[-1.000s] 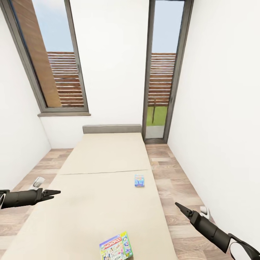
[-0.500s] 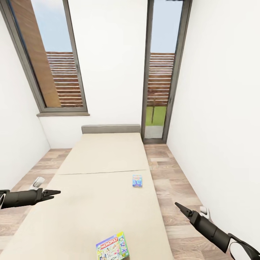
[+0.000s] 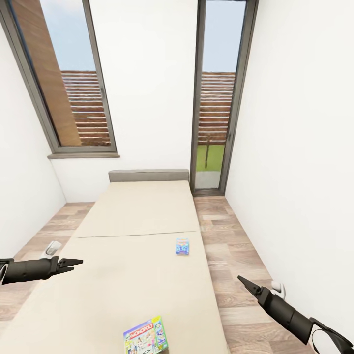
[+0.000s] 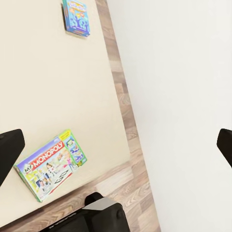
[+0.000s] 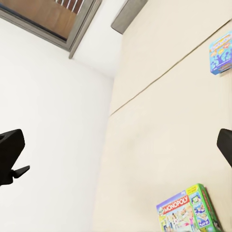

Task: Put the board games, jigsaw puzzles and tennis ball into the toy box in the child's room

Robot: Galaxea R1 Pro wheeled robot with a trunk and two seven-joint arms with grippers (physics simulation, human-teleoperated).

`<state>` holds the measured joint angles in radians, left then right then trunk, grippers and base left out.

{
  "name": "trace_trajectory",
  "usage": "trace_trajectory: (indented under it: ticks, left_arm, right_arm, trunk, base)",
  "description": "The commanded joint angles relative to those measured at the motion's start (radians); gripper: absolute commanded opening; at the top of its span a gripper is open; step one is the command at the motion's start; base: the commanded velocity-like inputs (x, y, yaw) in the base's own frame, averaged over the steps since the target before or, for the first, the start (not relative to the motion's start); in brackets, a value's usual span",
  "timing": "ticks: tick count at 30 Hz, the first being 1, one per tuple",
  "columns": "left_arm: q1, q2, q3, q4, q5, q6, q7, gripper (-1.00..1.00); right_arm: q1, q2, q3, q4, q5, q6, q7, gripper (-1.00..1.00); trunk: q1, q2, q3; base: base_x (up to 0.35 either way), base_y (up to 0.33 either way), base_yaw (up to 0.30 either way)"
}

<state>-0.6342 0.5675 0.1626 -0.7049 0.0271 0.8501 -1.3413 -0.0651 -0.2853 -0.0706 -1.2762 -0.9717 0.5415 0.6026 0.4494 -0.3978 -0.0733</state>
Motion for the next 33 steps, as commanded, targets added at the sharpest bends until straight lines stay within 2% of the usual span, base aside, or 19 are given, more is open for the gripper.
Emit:
trace_trajectory:
  ticks: [1,12,27,31,33]
  left_arm:
    - [-0.001,0.0,0.0,0.0,0.002,0.01,-0.002,1.0]
    - [-0.001,-0.001,0.0,0.0,0.002,0.01,-0.001,1.0]
    - [-0.001,-0.003,-0.002,0.0,0.0,0.01,0.002,1.0]
    - [-0.001,-0.018,-0.003,0.0,-0.003,0.012,0.007,1.0]
    - [-0.001,-0.035,-0.003,0.0,-0.005,0.014,0.012,1.0]
  right_arm:
    - [-0.001,0.0,-0.001,0.0,-0.007,0.008,-0.001,1.0]
    - [-0.001,0.0,0.0,0.0,-0.007,0.008,-0.005,1.0]
    - [-0.002,0.0,0.003,-0.005,-0.005,0.012,-0.007,1.0]
    - [-0.002,0.002,0.004,-0.005,-0.005,0.011,-0.007,1.0]
    - [-0.002,0.005,0.004,-0.005,-0.004,0.011,-0.007,1.0]
  trunk:
    - [0.001,-0.002,-0.002]
    - [0.001,-0.002,-0.002]
    - [0.001,-0.002,-0.002]
    - [0.001,-0.002,-0.002]
    - [0.001,-0.002,-0.002]
  base:
    - [0.0,-0.029,0.0]
    - [0.0,-0.018,0.0]
    - [0.0,-0.098,0.0]
    - [0.0,-0.009,0.0]
    - [0.0,-0.003,0.0]
